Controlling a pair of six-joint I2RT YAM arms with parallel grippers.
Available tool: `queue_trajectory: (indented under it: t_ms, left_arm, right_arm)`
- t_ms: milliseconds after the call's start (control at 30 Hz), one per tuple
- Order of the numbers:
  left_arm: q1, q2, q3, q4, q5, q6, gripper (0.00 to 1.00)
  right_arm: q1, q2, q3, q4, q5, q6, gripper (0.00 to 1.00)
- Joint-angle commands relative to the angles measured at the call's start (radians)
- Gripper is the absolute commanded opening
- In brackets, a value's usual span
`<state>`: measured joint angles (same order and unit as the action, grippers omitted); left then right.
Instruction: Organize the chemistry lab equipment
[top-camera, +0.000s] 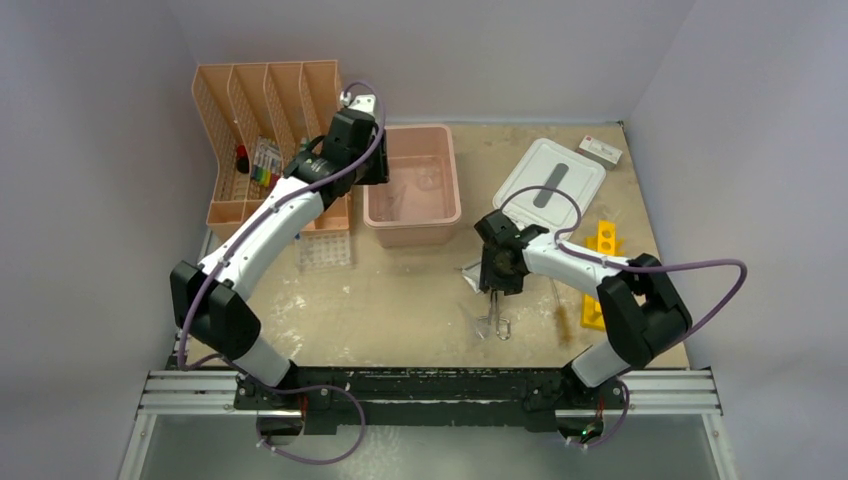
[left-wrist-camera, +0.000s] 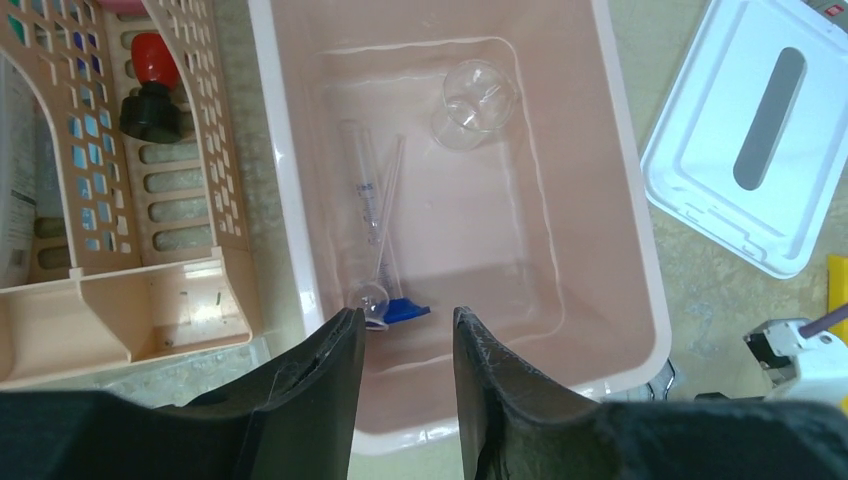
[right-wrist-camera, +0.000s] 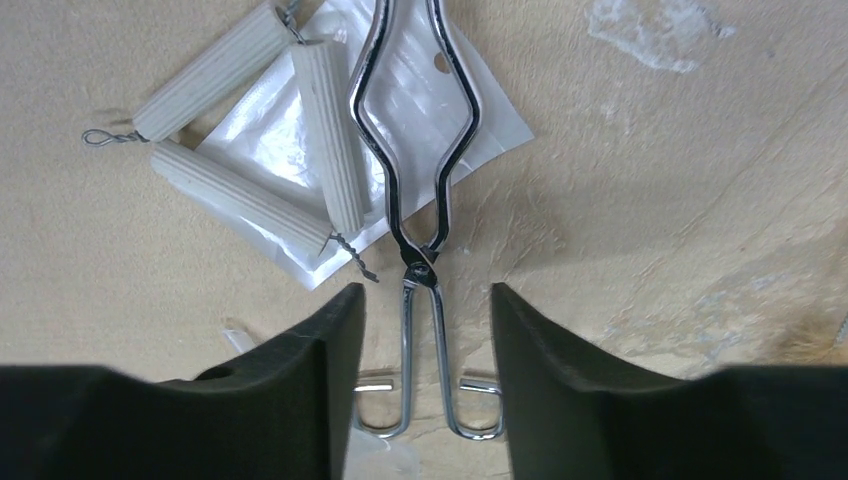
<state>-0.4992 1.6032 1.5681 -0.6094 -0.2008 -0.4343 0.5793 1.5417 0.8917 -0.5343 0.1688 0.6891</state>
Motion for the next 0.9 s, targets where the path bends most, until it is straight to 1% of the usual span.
queue_trajectory:
  t_ms: [0,67,200,300,333,400,467,700,867]
  left_arm:
    - [-0.002,-0.086,-0.023,0.047,0.007,0.025,0.37]
    - [-0.002,-0.092,-0.030,0.049,0.012,0.025,0.37]
    - [-0.002,-0.102,-0.044,0.051,0.017,0.023,0.38]
    - [-0.002,-0.109,-0.057,0.053,0.021,0.022,0.38]
    - [-0.002,-0.111,-0.060,0.053,0.022,0.021,0.38]
    - [-0.002,-0.116,-0.066,0.054,0.029,0.019,0.38]
    - [-0.002,-0.119,-0.069,0.055,0.036,0.015,0.38]
    - [-0.002,-0.121,-0.069,0.056,0.054,0.002,0.38]
    - [-0.002,-0.121,-0.071,0.060,0.064,-0.006,0.38]
  right_arm:
    - [0.015,0.018,0.002,-0.035,0.035,0.041,0.45]
    - [0.017,0.031,0.001,-0.026,0.045,0.044,0.40]
    - [0.018,0.072,0.006,-0.022,0.067,0.054,0.38]
    - [0.019,0.088,0.001,-0.015,0.089,0.077,0.33]
    - [0.018,0.089,-0.002,-0.021,0.102,0.093,0.30]
    - [0.017,0.086,-0.004,-0.049,0.144,0.132,0.19]
    - [0.018,0.072,0.000,-0.071,0.174,0.148,0.12]
    - [0.018,-0.069,0.063,-0.178,0.338,0.148,0.07]
    - [0.016,-0.174,0.128,-0.241,0.469,0.140,0.06]
